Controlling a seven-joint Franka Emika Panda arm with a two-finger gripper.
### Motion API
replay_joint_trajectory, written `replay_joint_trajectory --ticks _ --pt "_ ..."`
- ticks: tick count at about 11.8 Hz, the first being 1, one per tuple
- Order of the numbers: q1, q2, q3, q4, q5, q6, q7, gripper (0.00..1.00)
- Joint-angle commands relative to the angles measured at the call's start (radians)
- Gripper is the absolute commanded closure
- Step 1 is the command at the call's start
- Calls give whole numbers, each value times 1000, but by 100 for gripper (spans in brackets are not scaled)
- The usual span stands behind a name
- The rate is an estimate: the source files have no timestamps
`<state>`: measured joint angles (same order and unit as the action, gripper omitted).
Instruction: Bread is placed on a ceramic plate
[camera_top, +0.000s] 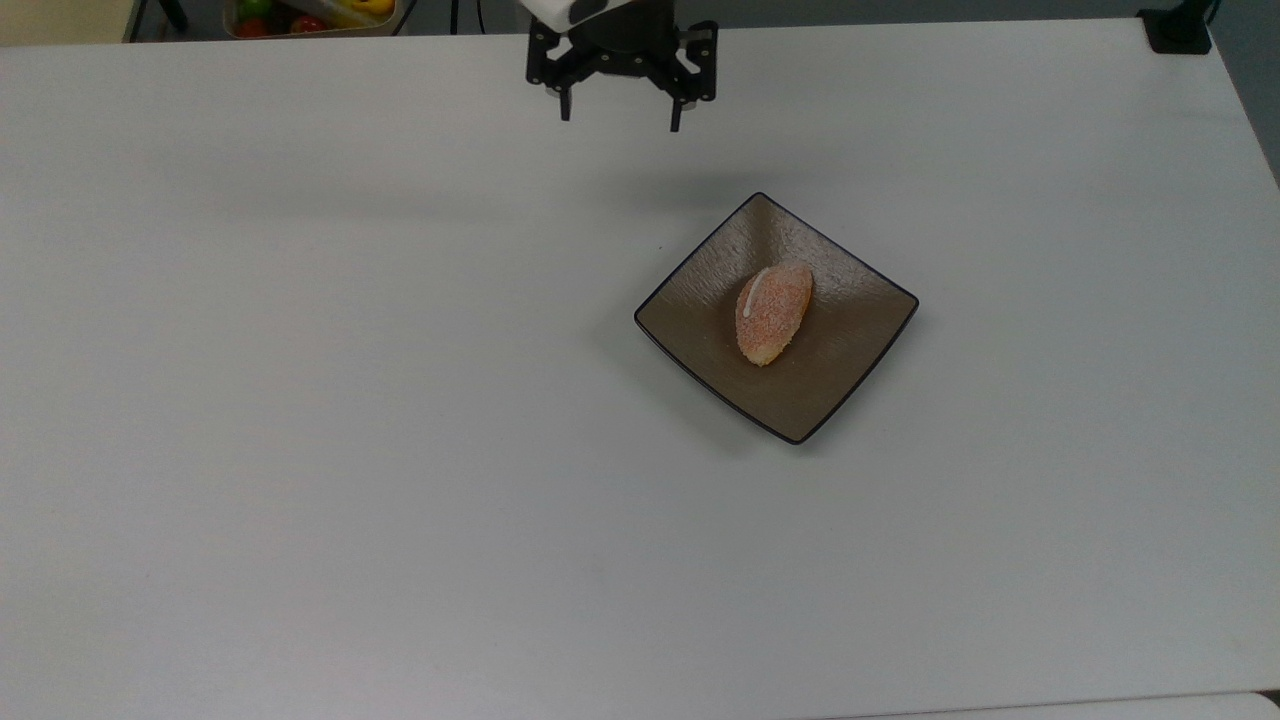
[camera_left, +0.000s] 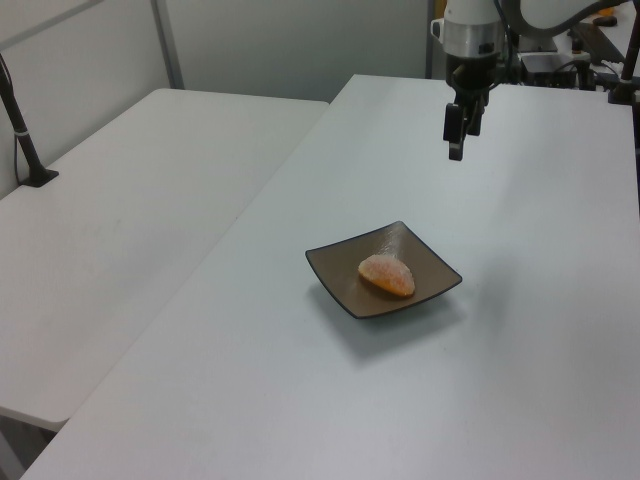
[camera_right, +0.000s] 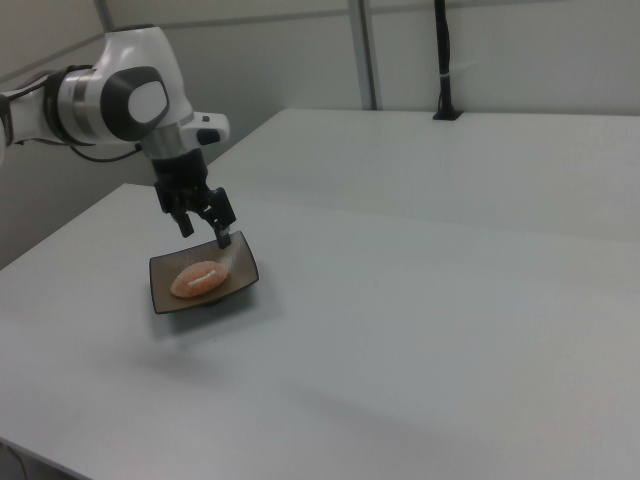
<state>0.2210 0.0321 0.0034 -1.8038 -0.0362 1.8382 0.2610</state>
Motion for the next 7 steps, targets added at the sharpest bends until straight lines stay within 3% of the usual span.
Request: replay_joint_trajectory --ticks 1,3,7 --pt "-75 -4 18 23 22 -19 -8 0" --pt "-107 -8 30 35 22 -22 -8 0" --pt "-189 -15 101 34 29 -19 -8 0"
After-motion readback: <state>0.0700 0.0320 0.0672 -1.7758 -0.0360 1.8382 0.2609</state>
